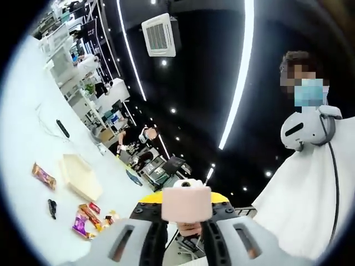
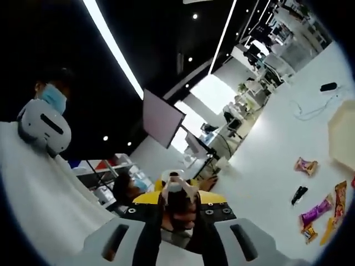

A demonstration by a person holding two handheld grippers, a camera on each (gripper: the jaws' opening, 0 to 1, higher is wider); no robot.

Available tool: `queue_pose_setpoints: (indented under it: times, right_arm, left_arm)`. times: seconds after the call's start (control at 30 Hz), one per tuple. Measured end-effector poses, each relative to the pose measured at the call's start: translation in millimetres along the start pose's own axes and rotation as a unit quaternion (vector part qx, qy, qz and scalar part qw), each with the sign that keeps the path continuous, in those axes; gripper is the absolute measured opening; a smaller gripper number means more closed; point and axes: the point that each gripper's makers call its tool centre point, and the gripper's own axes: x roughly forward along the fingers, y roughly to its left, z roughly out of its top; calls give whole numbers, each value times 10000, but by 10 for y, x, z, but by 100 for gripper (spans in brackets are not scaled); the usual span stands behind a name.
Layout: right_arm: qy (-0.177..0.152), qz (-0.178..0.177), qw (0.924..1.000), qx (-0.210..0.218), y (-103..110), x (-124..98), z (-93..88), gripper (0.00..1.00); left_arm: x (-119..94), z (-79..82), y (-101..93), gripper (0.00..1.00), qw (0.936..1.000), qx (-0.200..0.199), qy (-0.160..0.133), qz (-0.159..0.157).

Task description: Place the target food into the container with the food tongs after gripping and lifting it, then release it inside without dropping or visibly crushing the food.

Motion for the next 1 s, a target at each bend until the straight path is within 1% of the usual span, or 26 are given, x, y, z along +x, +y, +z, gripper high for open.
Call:
queue_pose_setpoints:
  times: [0.13,0.23,0.4,0.5,0.57,0.63,0.77,1.0]
  right_arm:
    - [-57,-13,10000,-4,5,-14,-13,20]
    - [-64,-12,10000,-6,16,4,-23,20]
    - [-73,29,9999,80,10,65,-38,19]
    - [-62,58,10000,30,41,117,-80,19]
    - [-46,69,9999,60,33,137,-97,18]
    - [-75,121,9998,134,28,149,-98,18]
    - [0,174,9997,177,43,184,-137,18]
    - [28,221,9995,233,47,211,-154,18]
  left_arm:
    - [-1,-22,4,18,10000,19,77,-17]
    - [-25,-21,6,18,10000,29,67,-35]
    - [-38,-2,-12,18,10000,90,-10,-12]
    - [-39,-10,-39,18,9999,91,41,-6]
    - [-50,-5,-43,18,9998,171,62,40]
    - [-45,-4,-50,18,9999,151,52,46]
    - [-43,-22,-66,18,9999,142,78,56]
    - [-53,-34,-72,18,9999,134,86,66]
